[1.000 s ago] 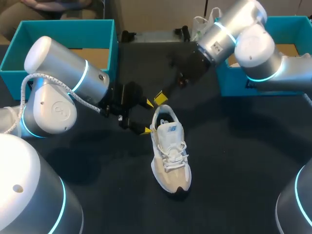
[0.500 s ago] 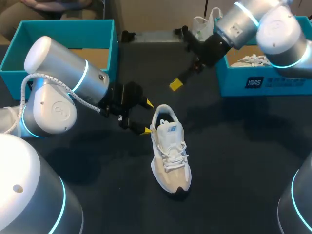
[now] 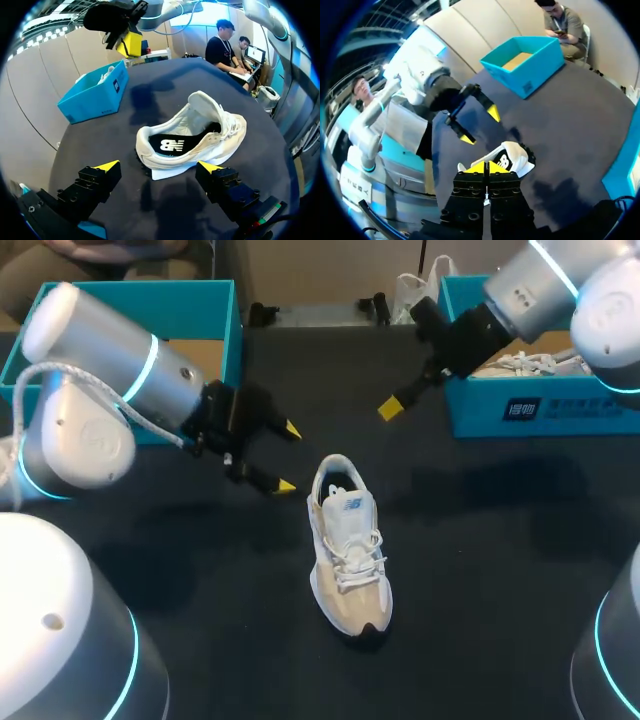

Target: Take the shoe out of the shoebox, open the shoe tongue, remove and reinsert the insole, then place the shoe into the shoebox

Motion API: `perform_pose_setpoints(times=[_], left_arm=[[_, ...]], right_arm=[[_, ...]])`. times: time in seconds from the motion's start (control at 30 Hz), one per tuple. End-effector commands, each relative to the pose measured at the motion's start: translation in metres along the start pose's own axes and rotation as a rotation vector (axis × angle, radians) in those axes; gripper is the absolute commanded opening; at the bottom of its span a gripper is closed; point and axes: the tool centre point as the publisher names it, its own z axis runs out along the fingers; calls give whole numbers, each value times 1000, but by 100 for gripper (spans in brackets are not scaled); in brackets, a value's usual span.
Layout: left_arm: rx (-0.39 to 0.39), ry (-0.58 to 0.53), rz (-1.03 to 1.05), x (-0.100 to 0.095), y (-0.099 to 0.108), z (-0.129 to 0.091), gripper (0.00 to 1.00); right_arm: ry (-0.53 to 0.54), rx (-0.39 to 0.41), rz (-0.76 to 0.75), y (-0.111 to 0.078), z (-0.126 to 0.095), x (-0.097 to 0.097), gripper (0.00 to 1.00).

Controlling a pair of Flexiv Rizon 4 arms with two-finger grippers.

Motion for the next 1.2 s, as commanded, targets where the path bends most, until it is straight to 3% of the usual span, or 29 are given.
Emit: perform_pose_setpoints(times=[0.03, 0.13, 0.3, 0.6, 1.1, 1.2], left_arm=[[12, 12, 0, -7, 5, -34, 100], [23, 37, 3, -13, 8, -48, 100], [47, 66, 7, -27, 16, -74, 100], [51, 72, 80, -40, 15, -113, 100], [-44, -16, 155, -68, 4, -193, 100], [-47, -29, 159, -71, 2, -202, 100]], right_arm=[[-192, 9, 65, -3, 6, 7, 0], [-271, 30, 92, -2, 11, 9, 0], [-352, -7, 110, 1, 20, 17, 0], [-352, -7, 110, 1, 20, 17, 0], [-352, -7, 110, 1, 20, 17, 0], [-424, -43, 156, 0, 28, 14, 0]])
